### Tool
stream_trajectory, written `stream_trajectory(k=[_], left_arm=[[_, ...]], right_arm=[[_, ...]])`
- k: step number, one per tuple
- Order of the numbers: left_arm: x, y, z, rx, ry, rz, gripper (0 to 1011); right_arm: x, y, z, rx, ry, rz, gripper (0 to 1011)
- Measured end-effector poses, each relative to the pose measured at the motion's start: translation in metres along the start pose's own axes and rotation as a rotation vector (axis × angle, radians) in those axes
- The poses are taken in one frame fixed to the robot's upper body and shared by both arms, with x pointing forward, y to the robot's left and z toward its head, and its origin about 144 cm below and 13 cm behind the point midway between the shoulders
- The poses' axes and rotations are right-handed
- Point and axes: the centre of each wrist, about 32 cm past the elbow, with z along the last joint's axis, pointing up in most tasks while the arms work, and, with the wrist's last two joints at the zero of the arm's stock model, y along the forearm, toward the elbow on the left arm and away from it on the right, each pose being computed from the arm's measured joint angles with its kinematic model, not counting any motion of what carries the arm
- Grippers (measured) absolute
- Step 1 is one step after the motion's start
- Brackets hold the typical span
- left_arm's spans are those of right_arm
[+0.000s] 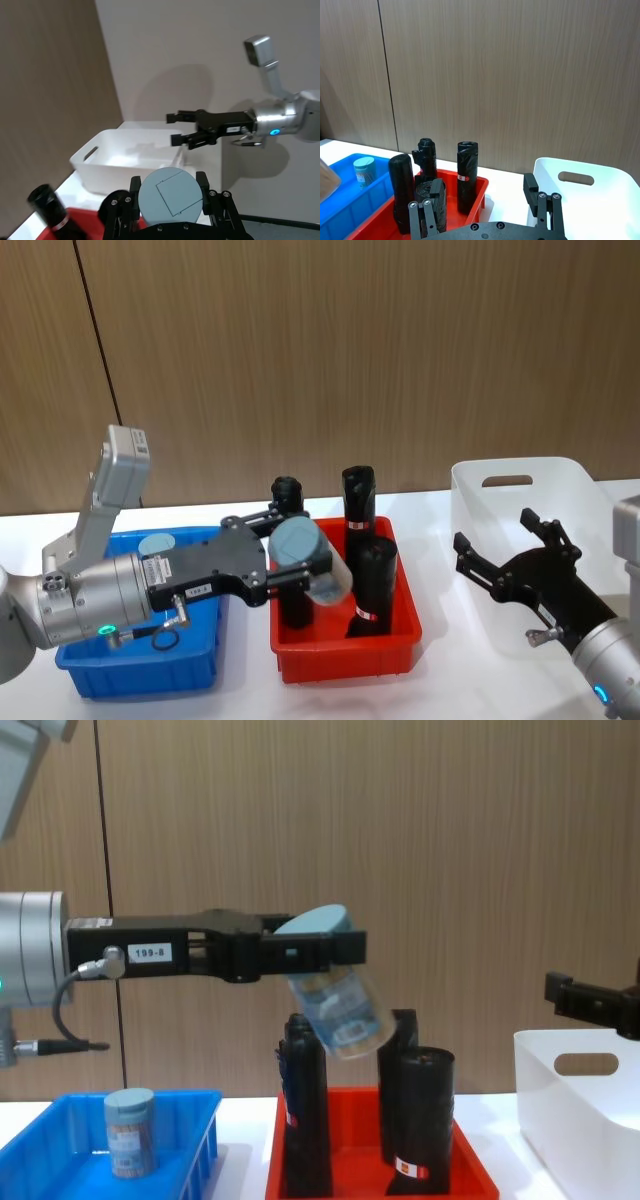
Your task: Pick the cotton swabs from the blue box and place them into the white box.
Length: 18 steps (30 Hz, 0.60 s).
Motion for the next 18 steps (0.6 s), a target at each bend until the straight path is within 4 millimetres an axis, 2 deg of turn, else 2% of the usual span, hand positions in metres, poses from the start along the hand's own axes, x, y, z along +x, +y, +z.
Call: stream_trajectory(k=[18], left_arm=[[0.0044,-0.0105,-0.0053,-0.076,-0.003,-0.152,668]], right_arm=[[0.0014,0.0000,0.0006,0.002,-0.002,0.010,1002]])
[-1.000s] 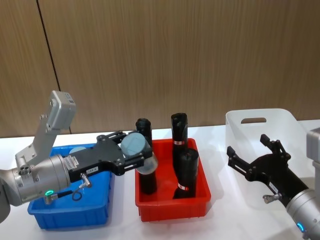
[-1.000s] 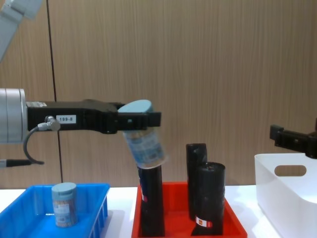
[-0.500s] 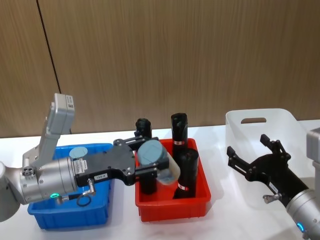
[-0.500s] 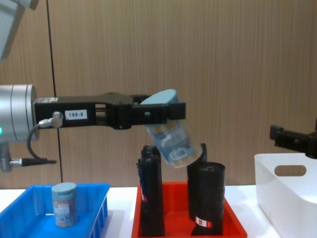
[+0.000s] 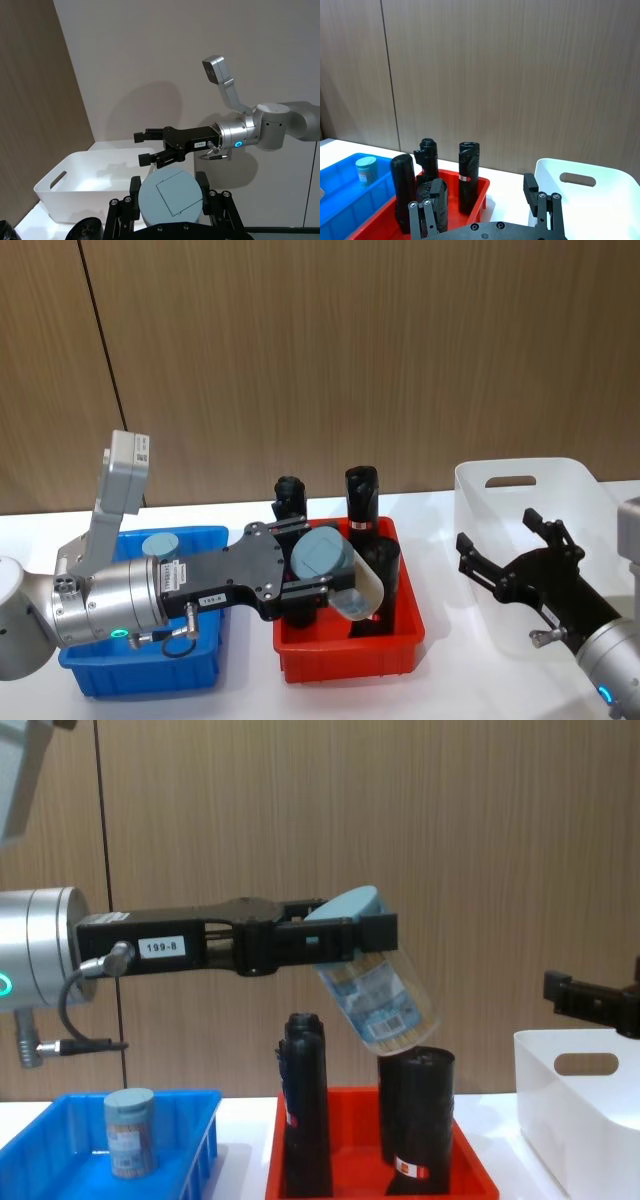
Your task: Pick the cotton swabs from the blue box and place them into the white box.
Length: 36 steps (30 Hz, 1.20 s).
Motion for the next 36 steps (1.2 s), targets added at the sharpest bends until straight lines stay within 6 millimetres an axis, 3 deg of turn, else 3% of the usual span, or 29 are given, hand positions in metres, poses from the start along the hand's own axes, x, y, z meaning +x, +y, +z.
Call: stream_trajectory(k=[13,36], left_arm=[[0.001,-0.002,-0.001,-0.015,-0.001,-0.029,668],[0.001,-0.003,-0.002,-0.021,-0.002,-0.041,668]], right_arm=[[0.015,0.001,0.010,0.015,-0.010,0.105,1002],[0.069,0.001,0.053,-0.100,-0.018,0.449,1002]])
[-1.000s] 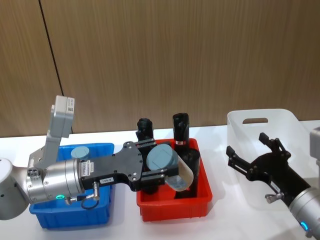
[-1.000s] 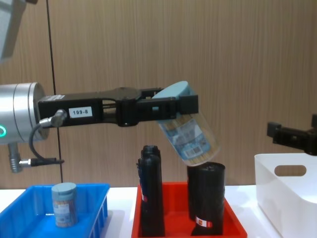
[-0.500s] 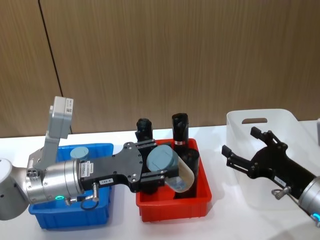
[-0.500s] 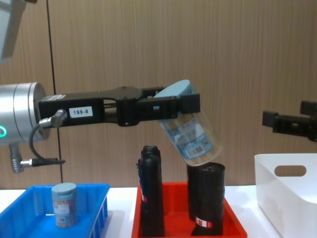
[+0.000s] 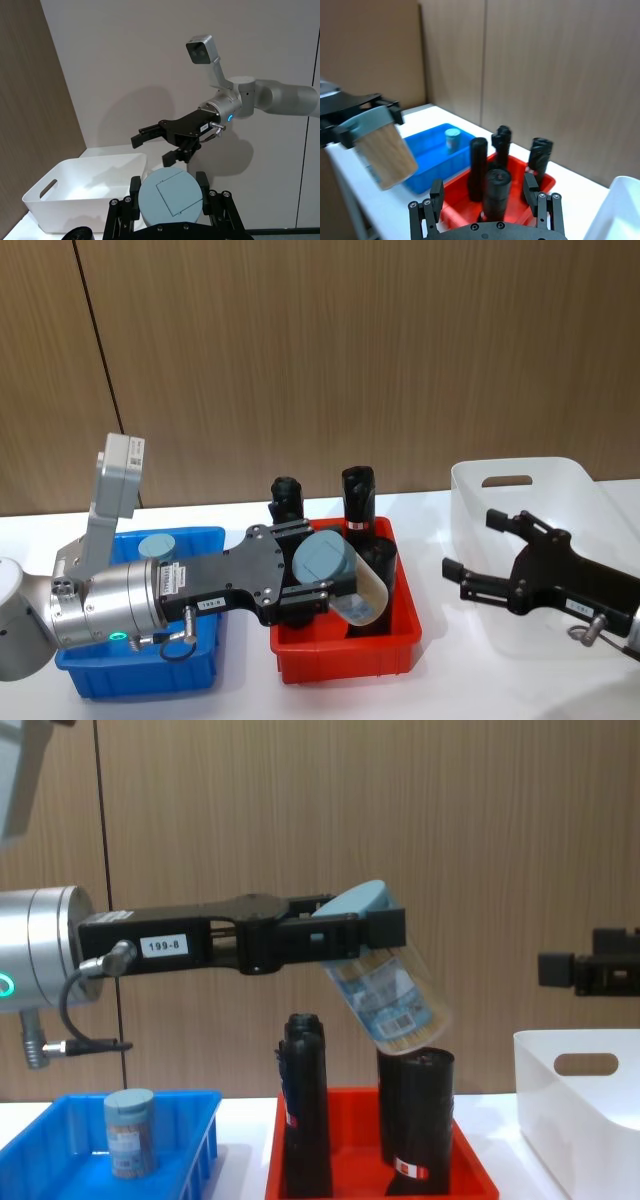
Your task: Pick the cotton swabs from the blue box and place them into the white box.
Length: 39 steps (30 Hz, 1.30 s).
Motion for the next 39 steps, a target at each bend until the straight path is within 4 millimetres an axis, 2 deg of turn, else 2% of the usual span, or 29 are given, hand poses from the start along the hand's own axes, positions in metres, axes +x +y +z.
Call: stream_trajectory(k=[15,39], left_arm=[[0.000,0.000,0.000,-0.001,0.000,-0.001,668],[0.000,0.000,0.000,-0.001,-0.001,-0.002,666]], right_arm=[[0.011,0.002,0.019,-0.069,0.018,0.194,1001],[0.003,0.049,0.027,-0.085,-0.013,0.369,1002]])
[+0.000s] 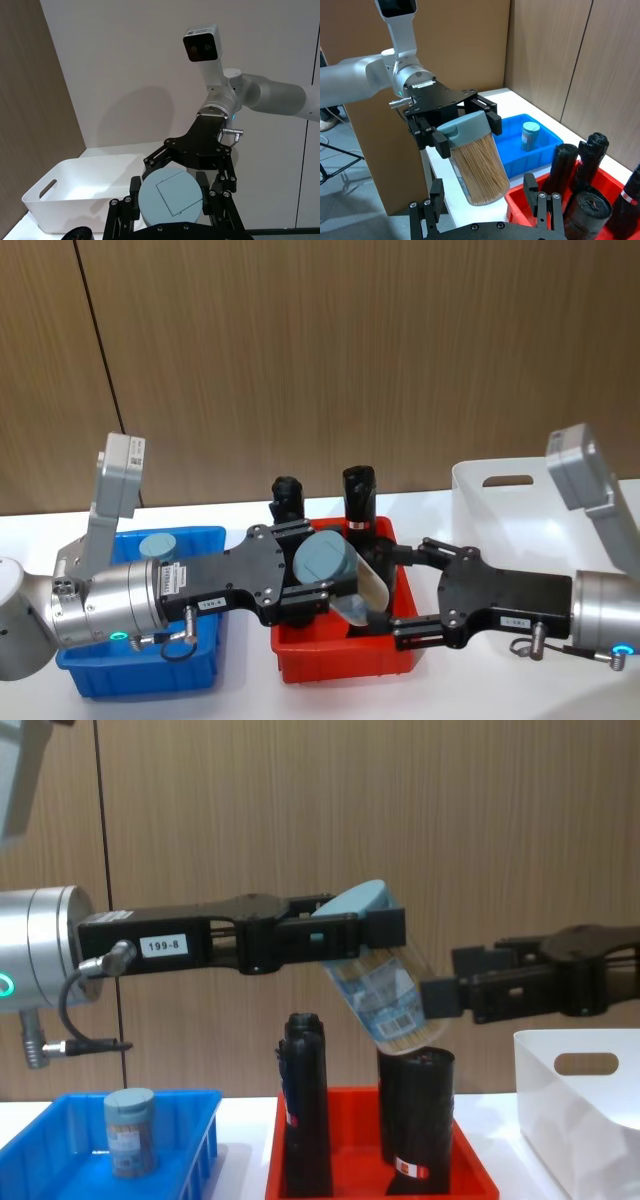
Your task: Pick the cotton swabs from the blue box and place them into the white box.
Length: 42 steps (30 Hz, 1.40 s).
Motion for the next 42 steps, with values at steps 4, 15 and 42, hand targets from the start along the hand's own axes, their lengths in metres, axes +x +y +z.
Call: stream_trajectory(k=[4,15,42], left_arm=[[0.000,0.000,0.000,0.000,0.000,0.000,668],[0.000,0.000,0.000,0.000,0.000,0.000,668],[0.000,0.000,0.000,0.000,0.000,-0.002,668]], right_arm=[[0.001,0.006,0.000,-0.003,-0.007,0.010,1002],[0.003,0.018,0.001,-0.014,-0.025,0.034,1002],[0.006,0.038,0.009,-0.024,-0.073,0.065,748]])
